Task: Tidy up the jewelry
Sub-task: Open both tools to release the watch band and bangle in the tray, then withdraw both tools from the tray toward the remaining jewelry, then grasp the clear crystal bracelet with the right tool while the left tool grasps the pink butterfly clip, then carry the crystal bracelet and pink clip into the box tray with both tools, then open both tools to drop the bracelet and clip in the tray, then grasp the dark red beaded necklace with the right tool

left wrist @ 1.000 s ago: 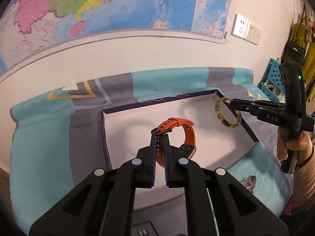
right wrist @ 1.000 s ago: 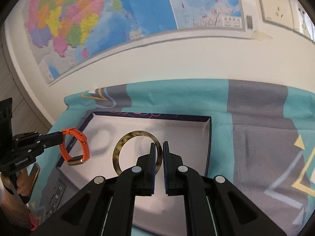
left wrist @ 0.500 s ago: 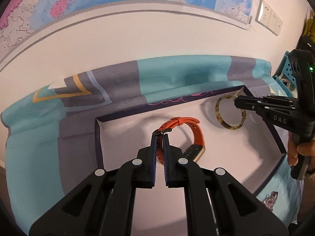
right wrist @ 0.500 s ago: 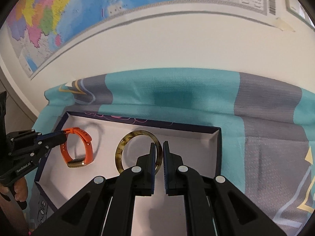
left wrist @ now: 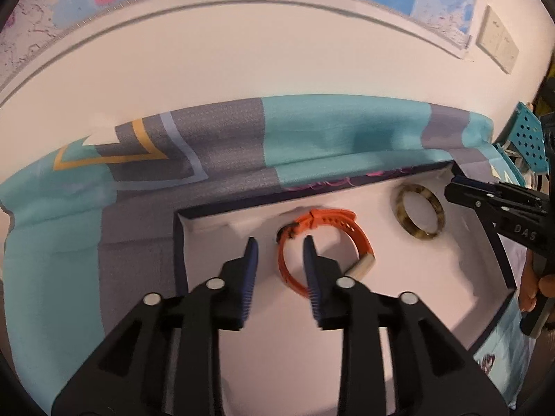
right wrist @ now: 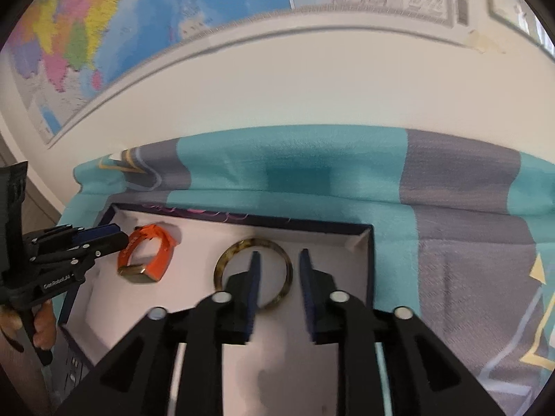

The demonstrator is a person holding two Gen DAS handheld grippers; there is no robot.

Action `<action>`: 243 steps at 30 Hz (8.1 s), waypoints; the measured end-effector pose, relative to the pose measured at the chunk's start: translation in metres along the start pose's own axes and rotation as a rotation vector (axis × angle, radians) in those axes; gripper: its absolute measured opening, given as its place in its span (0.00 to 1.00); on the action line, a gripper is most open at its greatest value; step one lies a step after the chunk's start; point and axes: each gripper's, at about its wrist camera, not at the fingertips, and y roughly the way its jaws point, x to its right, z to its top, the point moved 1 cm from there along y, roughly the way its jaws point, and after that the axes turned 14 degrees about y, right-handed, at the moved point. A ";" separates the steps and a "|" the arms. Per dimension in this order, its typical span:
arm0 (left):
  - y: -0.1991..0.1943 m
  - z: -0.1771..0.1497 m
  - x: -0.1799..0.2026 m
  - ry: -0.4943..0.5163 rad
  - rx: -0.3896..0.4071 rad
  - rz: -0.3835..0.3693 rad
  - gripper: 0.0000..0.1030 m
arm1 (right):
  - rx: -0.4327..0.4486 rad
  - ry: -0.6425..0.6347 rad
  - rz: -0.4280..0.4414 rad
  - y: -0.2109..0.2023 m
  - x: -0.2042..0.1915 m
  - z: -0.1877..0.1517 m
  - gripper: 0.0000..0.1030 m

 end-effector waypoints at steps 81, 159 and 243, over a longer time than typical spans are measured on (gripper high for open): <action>-0.091 -0.159 0.142 0.192 0.081 -0.183 0.36 | 0.012 -0.266 0.247 -0.126 -0.018 -0.145 0.08; -0.041 -0.051 0.062 0.070 0.080 -0.134 0.03 | 0.030 -0.072 0.294 -0.034 -0.039 -0.016 0.08; -0.113 -0.188 0.089 0.077 0.108 -0.050 0.64 | -0.071 -0.263 0.089 -0.100 0.008 -0.187 0.07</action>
